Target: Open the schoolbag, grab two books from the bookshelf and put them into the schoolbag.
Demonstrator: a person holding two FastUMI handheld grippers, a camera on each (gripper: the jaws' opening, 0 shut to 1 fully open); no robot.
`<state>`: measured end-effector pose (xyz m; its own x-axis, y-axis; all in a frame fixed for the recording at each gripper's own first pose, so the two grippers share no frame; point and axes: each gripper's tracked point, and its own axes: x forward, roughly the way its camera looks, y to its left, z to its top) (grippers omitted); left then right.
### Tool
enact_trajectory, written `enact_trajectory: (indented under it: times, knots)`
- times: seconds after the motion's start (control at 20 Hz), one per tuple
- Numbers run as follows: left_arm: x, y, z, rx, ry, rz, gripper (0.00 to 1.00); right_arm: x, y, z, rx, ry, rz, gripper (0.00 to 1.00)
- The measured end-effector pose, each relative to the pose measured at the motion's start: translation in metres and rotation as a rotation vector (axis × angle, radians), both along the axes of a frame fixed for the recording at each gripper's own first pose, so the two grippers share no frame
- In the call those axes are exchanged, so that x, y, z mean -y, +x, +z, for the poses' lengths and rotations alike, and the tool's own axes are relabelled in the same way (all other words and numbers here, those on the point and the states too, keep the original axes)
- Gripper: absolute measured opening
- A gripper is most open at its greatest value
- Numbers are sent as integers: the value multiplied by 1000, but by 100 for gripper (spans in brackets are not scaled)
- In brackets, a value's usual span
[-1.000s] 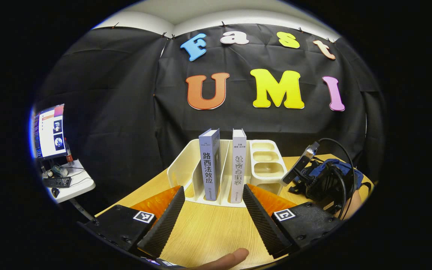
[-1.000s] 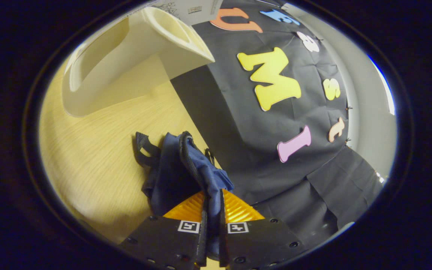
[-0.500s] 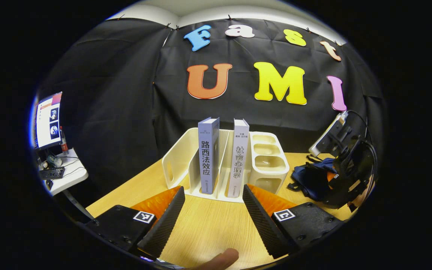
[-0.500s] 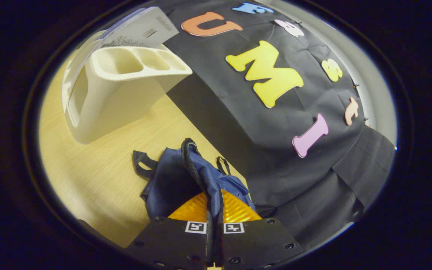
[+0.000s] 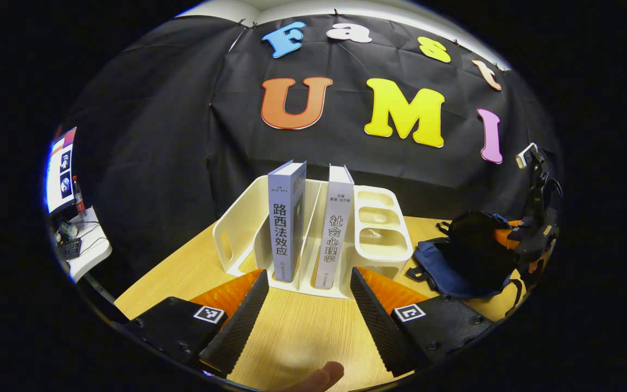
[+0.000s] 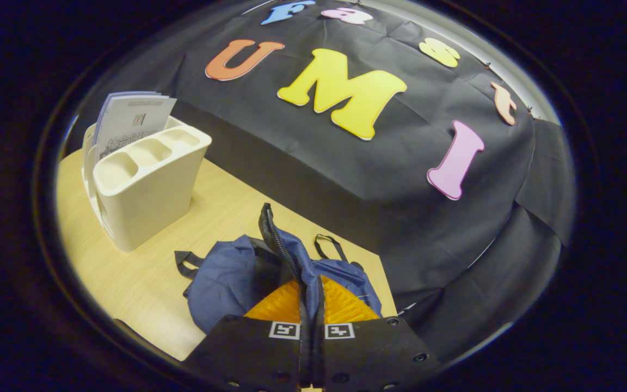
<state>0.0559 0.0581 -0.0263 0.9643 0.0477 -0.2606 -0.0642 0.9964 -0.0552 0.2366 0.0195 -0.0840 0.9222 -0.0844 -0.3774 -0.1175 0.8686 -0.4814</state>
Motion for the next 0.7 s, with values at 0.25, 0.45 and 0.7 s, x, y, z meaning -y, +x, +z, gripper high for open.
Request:
enact_trajectory:
  times: [0.25,0.45,0.7]
  knots:
    - [11,22,48,-6,94,-45,97,28,18,15,-77,157,78,2]
    - [24,41,98,10,172,-73,95,43,24,16,-133,276,129,2]
    - [24,83,133,-66,211,-71,93,55,31,30,-139,382,151,2]
